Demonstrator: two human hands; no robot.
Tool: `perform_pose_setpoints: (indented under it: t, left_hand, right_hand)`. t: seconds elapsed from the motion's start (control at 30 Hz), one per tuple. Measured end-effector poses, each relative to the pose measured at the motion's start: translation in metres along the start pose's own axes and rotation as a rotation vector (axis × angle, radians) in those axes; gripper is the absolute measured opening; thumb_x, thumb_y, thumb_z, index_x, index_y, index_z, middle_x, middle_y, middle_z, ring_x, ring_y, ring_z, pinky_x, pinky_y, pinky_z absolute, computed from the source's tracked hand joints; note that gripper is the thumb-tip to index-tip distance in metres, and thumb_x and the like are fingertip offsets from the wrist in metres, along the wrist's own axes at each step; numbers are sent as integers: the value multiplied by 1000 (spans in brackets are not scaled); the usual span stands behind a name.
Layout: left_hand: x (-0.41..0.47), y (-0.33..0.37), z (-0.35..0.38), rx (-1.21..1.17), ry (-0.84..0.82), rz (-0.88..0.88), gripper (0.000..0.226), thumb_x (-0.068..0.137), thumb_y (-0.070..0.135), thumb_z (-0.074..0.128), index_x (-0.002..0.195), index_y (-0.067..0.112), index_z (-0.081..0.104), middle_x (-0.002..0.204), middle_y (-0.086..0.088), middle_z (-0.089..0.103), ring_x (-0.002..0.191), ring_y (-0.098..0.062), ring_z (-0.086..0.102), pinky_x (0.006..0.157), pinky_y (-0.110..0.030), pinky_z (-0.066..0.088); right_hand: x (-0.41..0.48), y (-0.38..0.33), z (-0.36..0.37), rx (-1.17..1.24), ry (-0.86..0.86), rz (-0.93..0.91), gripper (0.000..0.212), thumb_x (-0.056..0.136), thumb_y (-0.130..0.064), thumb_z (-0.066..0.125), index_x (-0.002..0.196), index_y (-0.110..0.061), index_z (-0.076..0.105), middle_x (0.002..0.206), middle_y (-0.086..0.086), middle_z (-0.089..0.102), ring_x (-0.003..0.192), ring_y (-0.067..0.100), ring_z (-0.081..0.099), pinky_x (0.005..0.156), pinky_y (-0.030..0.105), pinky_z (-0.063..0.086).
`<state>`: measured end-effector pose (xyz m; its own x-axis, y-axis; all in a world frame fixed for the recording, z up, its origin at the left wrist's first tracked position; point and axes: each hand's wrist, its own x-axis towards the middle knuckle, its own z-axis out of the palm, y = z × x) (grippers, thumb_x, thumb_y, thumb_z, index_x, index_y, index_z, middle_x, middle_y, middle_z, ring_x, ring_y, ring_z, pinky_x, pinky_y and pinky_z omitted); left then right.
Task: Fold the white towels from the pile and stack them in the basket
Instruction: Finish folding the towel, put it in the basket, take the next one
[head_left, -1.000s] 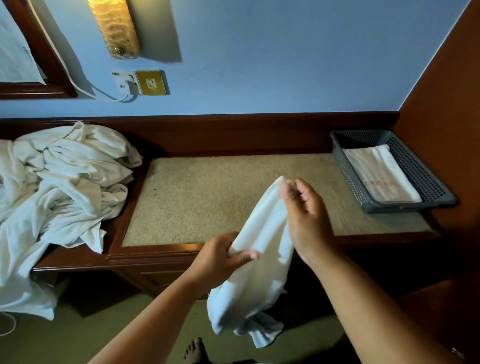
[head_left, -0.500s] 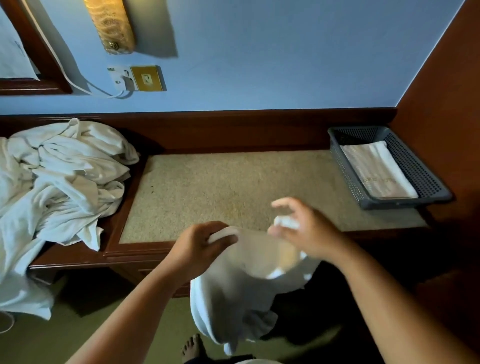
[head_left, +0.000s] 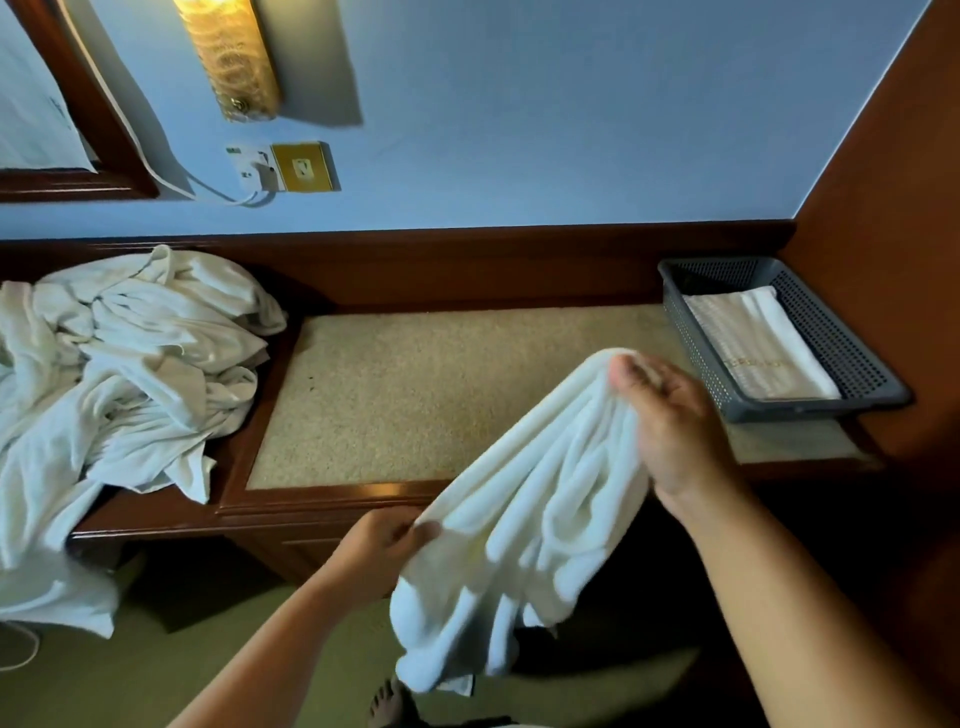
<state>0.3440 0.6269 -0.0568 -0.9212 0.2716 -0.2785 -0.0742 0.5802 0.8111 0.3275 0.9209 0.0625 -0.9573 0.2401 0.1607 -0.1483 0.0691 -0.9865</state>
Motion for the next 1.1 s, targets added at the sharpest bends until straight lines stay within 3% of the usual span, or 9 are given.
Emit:
perform_pose_setpoints:
  t: [0.13,0.23,0.3,0.4,0.47,0.6,0.77,0.87,1.1]
  left_hand:
    - [-5,-7,-18,-321,385,-62,31,91,53,54,89,29,73,83,-8,74,76,-28,69,70,-42,55]
    - [-3,29,-32,-201,389,126,28,102,42,51,85,26,66,65,-6,55,59,-14,49,57,-30,38]
    - [-4,62,-34,-58,281,321,31,103,45,50,88,22,65,65,-4,55,58,-13,52,54,-31,41]
    - [-11,108,-29,161,129,552,22,103,35,54,93,22,69,70,1,64,61,-16,61,53,-30,47]
    - [-15,126,-27,181,100,625,18,103,29,57,93,22,70,70,3,64,59,-17,60,51,-24,44]
    - [-14,116,-31,60,133,556,25,99,41,58,88,22,70,70,6,65,60,-12,60,52,-26,45]
    - [-10,62,-22,95,-106,261,50,78,76,64,86,27,68,69,8,63,59,-8,59,53,-32,43]
    - [-18,20,-32,140,3,177,67,70,88,58,94,28,72,82,4,70,71,-9,68,64,-41,53]
    - [-21,56,-43,227,66,334,27,95,50,57,80,28,58,62,5,54,54,-6,50,52,-22,37]
  right_hand:
    - [16,2,-40,-624,-157,12,49,83,-55,59,72,-8,60,61,-7,57,60,8,53,59,31,39]
    - [9,21,-35,-1017,-425,115,44,82,-56,66,73,-13,62,65,-8,61,66,11,59,60,31,41]
    - [-7,24,-16,-940,-503,124,39,80,-60,70,110,-36,70,97,-16,71,94,4,66,76,23,49]
    - [-31,23,17,-692,-631,192,82,72,-73,71,142,-65,28,121,-15,67,109,1,62,92,28,52]
    - [-38,24,30,-554,-687,170,68,78,-71,68,139,-59,41,126,-18,65,111,-3,60,95,31,51]
    - [-38,20,28,-306,-557,93,24,88,-51,62,83,-28,68,72,-2,66,66,7,61,63,34,49]
    - [-23,17,10,-141,-150,54,29,74,-68,62,84,-41,71,61,-10,56,58,8,49,59,30,37]
    - [-2,17,-20,-219,135,19,17,83,-51,63,78,-38,72,64,-15,64,60,-1,53,65,30,43]
    - [-9,29,-28,-743,-408,126,26,84,-54,71,95,-30,71,92,-12,73,88,5,67,77,28,49]
